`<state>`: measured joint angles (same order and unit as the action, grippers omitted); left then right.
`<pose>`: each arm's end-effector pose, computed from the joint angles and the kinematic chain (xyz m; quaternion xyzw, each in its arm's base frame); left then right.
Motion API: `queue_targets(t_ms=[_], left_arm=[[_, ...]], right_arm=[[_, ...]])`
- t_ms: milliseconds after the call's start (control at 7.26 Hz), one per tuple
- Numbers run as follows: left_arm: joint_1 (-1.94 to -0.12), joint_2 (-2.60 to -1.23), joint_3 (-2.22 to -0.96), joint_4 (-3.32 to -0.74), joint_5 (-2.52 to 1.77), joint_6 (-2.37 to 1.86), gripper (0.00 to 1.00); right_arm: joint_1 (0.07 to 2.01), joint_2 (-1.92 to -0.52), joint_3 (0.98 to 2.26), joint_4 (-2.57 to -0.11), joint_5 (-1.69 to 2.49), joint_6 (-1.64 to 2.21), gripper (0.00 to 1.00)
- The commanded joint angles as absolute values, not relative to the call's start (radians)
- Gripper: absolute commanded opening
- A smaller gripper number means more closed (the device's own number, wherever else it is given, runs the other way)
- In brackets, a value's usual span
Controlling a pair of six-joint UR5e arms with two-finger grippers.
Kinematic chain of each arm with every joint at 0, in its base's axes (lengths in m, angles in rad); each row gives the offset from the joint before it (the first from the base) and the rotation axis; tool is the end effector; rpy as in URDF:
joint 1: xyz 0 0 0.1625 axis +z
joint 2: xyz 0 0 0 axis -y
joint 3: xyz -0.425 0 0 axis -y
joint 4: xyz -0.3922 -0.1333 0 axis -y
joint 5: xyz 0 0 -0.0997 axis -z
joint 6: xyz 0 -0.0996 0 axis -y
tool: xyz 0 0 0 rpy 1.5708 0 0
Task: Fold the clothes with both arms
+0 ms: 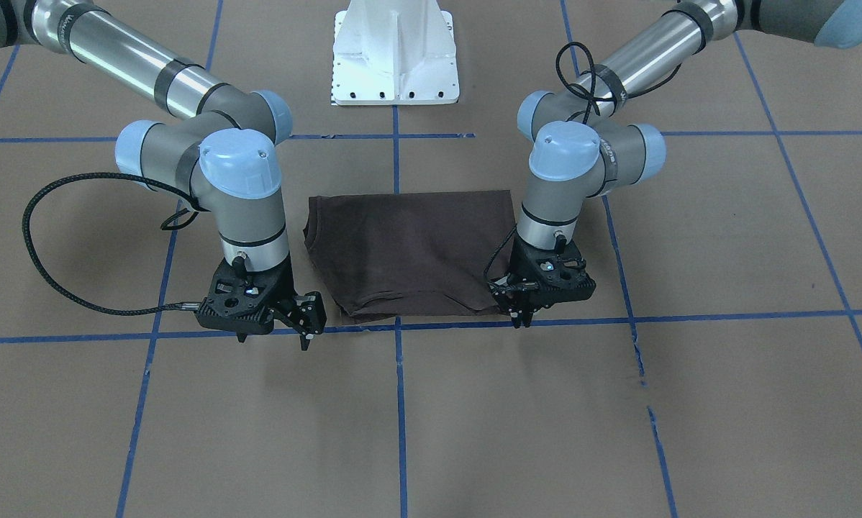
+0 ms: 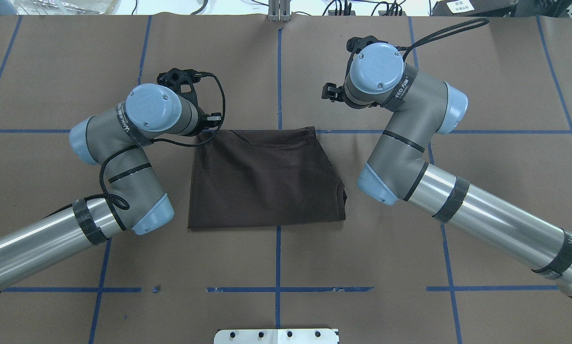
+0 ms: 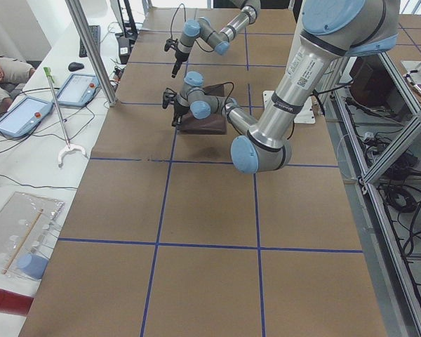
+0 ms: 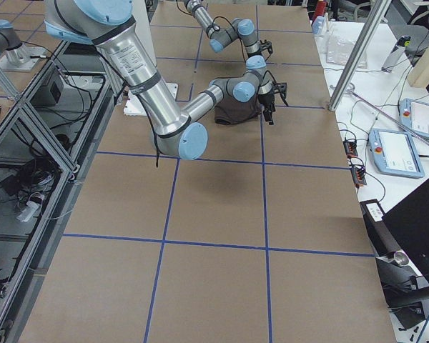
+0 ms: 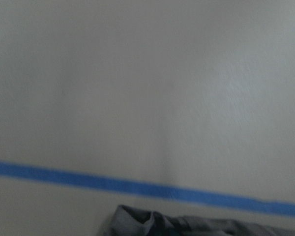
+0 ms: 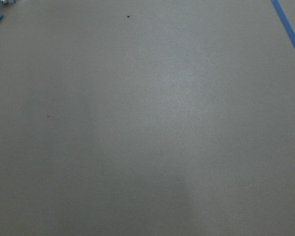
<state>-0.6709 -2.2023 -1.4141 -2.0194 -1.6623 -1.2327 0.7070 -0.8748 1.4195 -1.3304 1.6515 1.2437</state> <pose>0.5016 -0.5567 0.3065 0.1793 0.4094 -0.1280 0.8854 -0.4878 -0.5815 0.2852 0.1565 -0.3507 0.1592 0.9095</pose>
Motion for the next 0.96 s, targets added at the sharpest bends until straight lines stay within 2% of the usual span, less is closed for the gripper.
queue_targets(t_ms=[0,276,827], left_arm=[[-0.701,-2.207,-1.419,-2.017,-1.712,-1.158,1.00],[-0.716,-2.186,-1.478,-2.003,-1.735,-1.054,1.00],[-0.793,-1.917,-1.757,-1.982,-1.825,-0.832,1.00]], right_arm=[[0.707,-0.880,1.428,-1.331,1.690,1.243,1.00],[0.745,-0.906,1.452,-1.344,1.779,1.179,1.00],[0.960,-1.084,1.609,-1.512,1.963,0.718,1.00]])
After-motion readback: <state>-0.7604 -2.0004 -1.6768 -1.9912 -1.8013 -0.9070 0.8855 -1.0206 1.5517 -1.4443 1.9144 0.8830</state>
